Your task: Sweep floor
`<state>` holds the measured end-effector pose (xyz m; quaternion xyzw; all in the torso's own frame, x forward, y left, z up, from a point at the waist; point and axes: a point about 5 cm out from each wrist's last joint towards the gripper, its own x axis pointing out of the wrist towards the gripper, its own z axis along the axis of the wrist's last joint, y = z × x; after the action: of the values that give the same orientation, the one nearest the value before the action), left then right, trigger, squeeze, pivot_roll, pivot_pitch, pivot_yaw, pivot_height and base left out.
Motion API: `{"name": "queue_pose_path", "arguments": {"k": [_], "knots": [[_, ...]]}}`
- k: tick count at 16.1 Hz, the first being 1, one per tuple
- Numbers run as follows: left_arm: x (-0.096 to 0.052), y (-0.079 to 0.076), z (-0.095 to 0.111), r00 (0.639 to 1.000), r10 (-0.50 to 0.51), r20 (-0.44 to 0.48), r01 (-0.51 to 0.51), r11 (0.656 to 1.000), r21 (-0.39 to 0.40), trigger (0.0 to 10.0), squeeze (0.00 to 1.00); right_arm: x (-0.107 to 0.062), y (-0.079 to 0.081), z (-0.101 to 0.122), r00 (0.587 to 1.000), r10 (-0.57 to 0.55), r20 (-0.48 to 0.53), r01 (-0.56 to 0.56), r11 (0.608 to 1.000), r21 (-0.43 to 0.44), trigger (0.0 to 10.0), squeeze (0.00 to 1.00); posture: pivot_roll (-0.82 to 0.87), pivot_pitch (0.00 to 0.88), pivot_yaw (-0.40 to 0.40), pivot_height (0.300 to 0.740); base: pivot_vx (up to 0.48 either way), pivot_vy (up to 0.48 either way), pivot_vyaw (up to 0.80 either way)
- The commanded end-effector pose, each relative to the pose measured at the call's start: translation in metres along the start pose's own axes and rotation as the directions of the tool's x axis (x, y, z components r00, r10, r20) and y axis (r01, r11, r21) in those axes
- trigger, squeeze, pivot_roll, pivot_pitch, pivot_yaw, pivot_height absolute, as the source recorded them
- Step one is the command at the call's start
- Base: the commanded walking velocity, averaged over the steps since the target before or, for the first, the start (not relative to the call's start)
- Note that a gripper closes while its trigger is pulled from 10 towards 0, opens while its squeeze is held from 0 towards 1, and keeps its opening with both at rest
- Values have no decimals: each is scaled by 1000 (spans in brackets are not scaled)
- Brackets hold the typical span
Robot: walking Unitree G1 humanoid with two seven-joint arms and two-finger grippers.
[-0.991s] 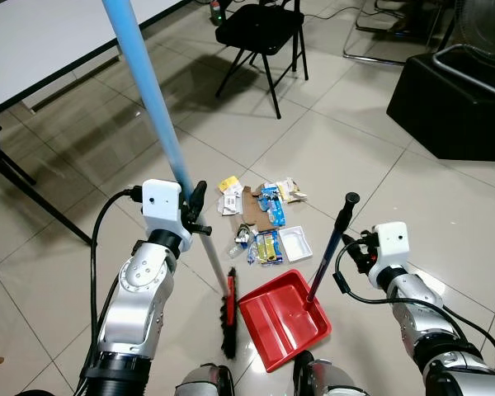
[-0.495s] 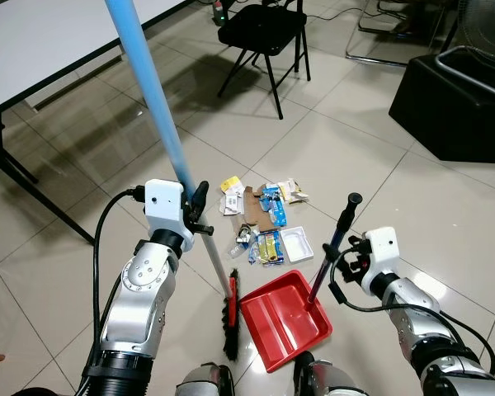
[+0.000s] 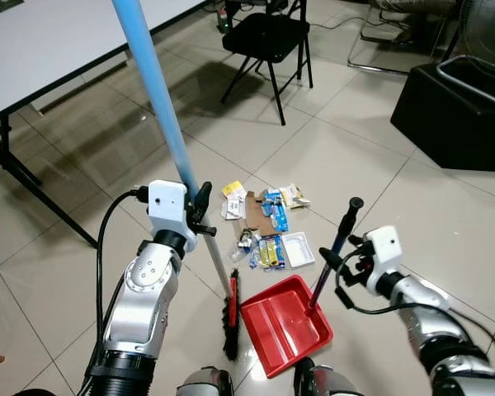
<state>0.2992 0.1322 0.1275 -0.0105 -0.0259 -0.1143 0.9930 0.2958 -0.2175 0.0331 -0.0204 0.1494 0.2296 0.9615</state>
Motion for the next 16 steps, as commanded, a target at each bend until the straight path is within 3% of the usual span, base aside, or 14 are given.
{"name": "queue_pose_path", "arguments": {"k": [1, 11, 16], "knots": [[2, 1, 8, 999, -4, 41, 3, 1000, 15, 10000, 0, 2, 1, 4, 1000, 29, 2, -29, 999, -30, 10000, 0, -11, 109, 81, 740, 0, 0, 0], [-2, 8, 11, 999, -13, 37, 11, 999, 49, 10000, 0, 12, -5, 14, 999, -16, -36, 15, 999, -37, 10000, 0, 33, 138, 119, 740, 0, 0, 0], [-8, 9, 11, 999, -20, 26, 18, 998, 61, 10000, 0, 15, -2, 10, 996, -43, -79, 37, 996, -83, 10000, 0, 55, 155, 140, 740, 0, 0, 0]]}}
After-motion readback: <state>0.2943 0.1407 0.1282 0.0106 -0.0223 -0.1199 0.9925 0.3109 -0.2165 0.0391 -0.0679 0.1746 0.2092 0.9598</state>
